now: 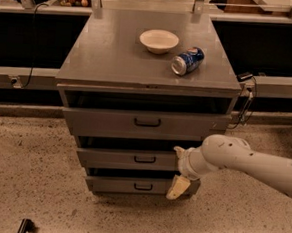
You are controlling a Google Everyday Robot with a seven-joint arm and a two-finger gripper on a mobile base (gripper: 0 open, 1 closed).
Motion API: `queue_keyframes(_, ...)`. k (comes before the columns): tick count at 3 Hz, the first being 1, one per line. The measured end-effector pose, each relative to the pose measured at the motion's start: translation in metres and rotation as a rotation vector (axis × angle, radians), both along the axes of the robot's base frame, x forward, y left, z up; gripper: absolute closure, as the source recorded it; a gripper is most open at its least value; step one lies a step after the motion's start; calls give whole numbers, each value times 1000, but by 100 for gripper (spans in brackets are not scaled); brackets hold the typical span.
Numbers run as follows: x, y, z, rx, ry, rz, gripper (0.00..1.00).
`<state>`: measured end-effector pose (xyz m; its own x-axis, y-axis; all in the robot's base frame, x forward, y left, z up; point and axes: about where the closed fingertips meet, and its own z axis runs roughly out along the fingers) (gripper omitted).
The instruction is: Open middle drawer
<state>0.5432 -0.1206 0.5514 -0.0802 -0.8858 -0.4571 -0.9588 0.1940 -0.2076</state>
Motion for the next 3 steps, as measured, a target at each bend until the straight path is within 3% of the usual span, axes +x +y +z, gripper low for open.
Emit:
queue_keyframes(2, 30, 16, -73, -10, 44, 44, 0)
queue_keyframes(3, 51, 10, -99, -25, 40, 27, 0)
